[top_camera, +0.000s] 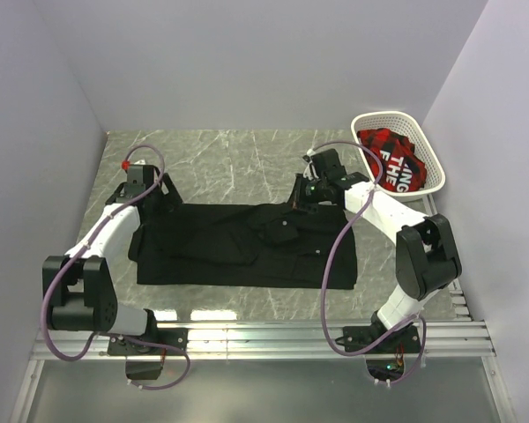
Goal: Fold and stack the long sleeve shirts
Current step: Fold the shirt
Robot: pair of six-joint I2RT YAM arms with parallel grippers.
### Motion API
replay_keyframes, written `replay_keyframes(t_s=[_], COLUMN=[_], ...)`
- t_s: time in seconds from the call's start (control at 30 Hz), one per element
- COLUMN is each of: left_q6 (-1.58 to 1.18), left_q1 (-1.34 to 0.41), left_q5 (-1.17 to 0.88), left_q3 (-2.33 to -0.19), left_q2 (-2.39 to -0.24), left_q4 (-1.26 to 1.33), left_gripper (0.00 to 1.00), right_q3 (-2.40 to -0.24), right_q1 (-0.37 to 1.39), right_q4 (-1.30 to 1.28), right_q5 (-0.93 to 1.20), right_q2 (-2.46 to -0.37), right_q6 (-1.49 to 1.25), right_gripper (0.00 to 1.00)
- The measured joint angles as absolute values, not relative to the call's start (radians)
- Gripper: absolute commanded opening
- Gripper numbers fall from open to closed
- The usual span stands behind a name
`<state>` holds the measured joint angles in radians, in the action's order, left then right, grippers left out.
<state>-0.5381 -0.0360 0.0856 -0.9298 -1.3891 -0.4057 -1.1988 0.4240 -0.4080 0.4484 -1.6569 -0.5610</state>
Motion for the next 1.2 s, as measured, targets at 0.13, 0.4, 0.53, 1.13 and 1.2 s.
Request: replay_keyframes(t_s=[0.13, 0.4, 0.53, 1.13, 1.2], left_q6=[-0.535, -0.609, -0.677, -0.692, -0.690], left_q1=[-0.036, -0.036, -0.036, -0.036, -0.037], left_q5=[0.064, -0.005, -0.041, -0.091, -0.091], left_q3=[-0.930, -0.842, -0.743, -0.708, -0.709], left_q2=[-1.390, -1.269, -1.159, -1.226, -1.234], left_q4=[-0.412, -0.422, -0.425, -0.435, -0.439], left_gripper=[0.95, 0.92, 0.90, 0.90, 0.90], right_q3=[-1.209, -1.268, -1.280, -1.373, -1.370], right_q1=[0.421, 0.421, 0.421, 0.427, 0.427], right_q4=[-0.432, -0.466, -0.502, -0.632, -0.635], right_q5=[0.445, 0.432, 0.426, 0.409, 0.410], right_q2=[-1.657, -1.657, -1.657, -1.625, -1.615], right_q6=[-0.568, -0.565, -0.565, -0.576, -0.580], right_gripper=[0.02, 0.03, 0.05, 0.10, 0.10])
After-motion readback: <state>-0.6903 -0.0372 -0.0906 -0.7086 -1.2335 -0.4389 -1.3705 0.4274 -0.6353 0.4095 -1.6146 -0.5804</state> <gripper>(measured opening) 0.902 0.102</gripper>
